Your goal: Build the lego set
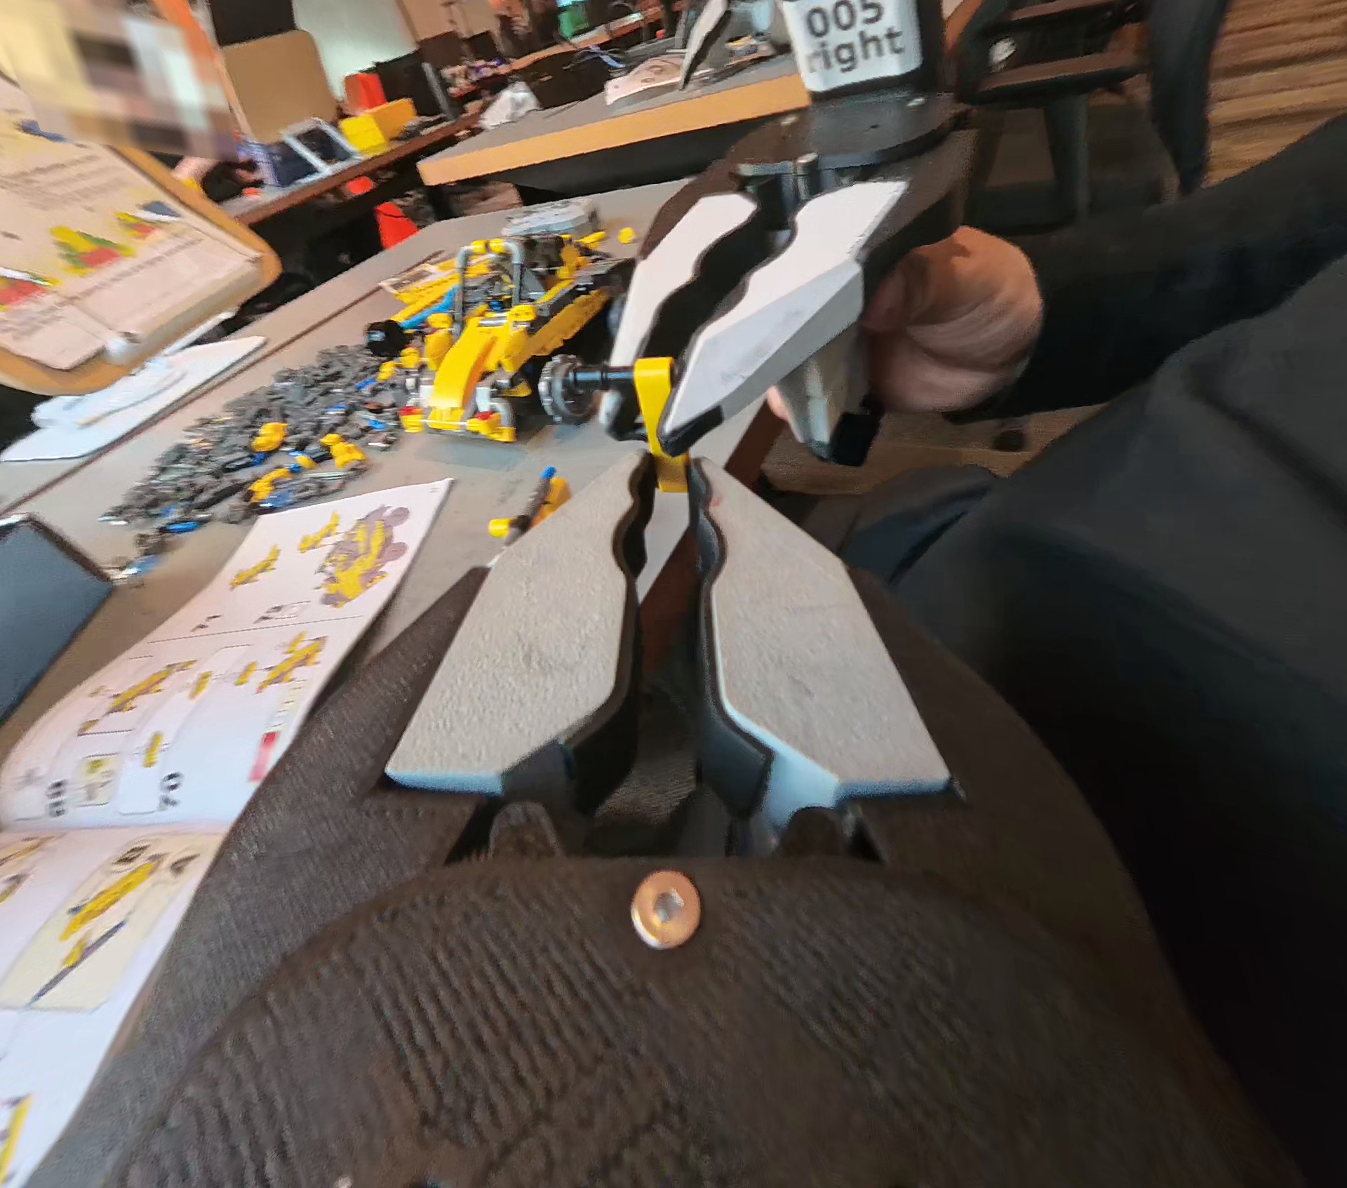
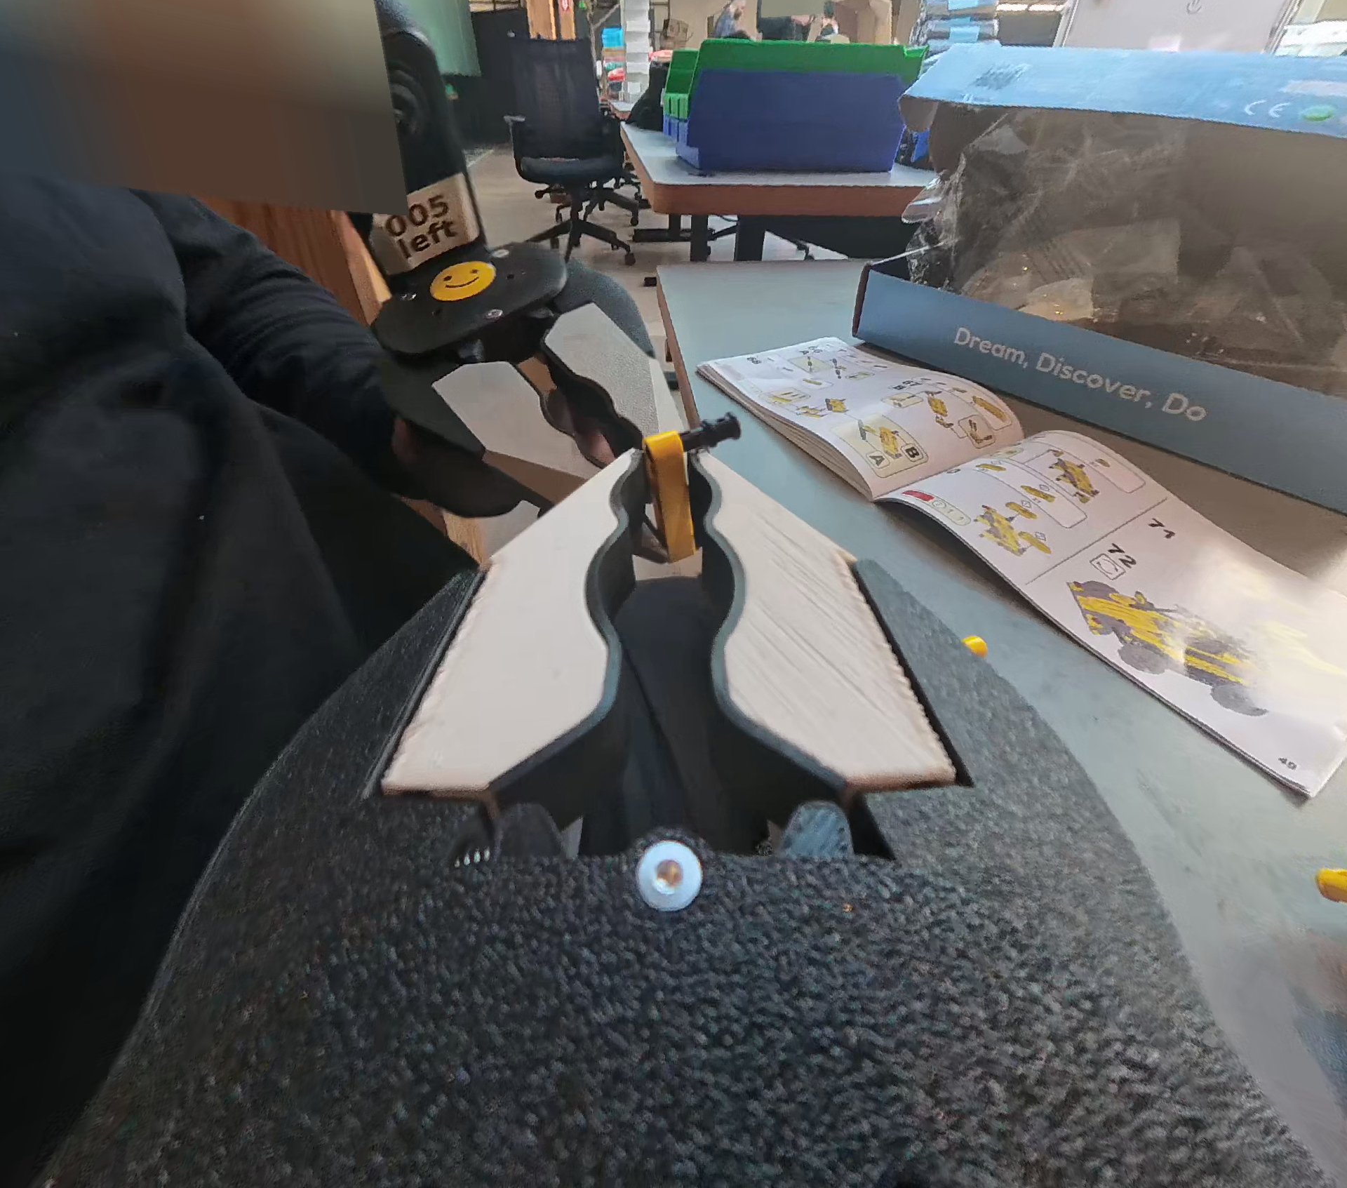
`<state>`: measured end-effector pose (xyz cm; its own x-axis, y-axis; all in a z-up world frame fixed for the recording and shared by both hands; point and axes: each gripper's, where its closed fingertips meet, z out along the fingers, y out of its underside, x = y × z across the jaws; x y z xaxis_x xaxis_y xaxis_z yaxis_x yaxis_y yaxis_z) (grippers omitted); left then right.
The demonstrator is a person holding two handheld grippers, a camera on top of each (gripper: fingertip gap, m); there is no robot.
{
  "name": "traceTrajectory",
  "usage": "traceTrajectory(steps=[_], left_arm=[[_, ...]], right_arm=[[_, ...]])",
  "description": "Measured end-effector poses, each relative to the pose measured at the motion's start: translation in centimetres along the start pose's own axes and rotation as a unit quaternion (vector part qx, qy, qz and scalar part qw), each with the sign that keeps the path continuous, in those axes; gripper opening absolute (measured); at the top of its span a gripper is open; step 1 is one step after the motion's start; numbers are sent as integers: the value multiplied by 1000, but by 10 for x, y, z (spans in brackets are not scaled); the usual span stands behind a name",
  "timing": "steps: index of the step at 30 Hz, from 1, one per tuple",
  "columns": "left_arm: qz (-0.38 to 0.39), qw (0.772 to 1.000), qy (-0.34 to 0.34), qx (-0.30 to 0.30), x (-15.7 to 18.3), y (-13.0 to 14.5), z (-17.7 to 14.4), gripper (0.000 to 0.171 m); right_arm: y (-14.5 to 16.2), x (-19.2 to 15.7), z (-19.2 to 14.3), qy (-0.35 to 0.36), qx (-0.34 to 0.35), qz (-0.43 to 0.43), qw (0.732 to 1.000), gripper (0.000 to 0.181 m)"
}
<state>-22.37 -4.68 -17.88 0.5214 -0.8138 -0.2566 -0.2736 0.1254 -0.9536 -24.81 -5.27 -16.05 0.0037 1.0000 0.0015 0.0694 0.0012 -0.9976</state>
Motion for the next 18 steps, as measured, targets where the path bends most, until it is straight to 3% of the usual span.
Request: traceTrajectory(steps=[3,5,6,18], left_arm=[[-30,998,48,13,5,0,-2,6],[-51,995,76,31,8,-3,-5,6],[-61,993,91,38,10,-5,-6,6],[-92,978,175,62,32,-13,-11,6]], right_arm=[[2,-2,0,-14,-20,-1,1000,13],[1,2,-1,-3,-21,-2,1000,42],[1,2,-1,-4,-25,-4,1000,44],[-5,-21,-6,-50,-38,-61,996,28]])
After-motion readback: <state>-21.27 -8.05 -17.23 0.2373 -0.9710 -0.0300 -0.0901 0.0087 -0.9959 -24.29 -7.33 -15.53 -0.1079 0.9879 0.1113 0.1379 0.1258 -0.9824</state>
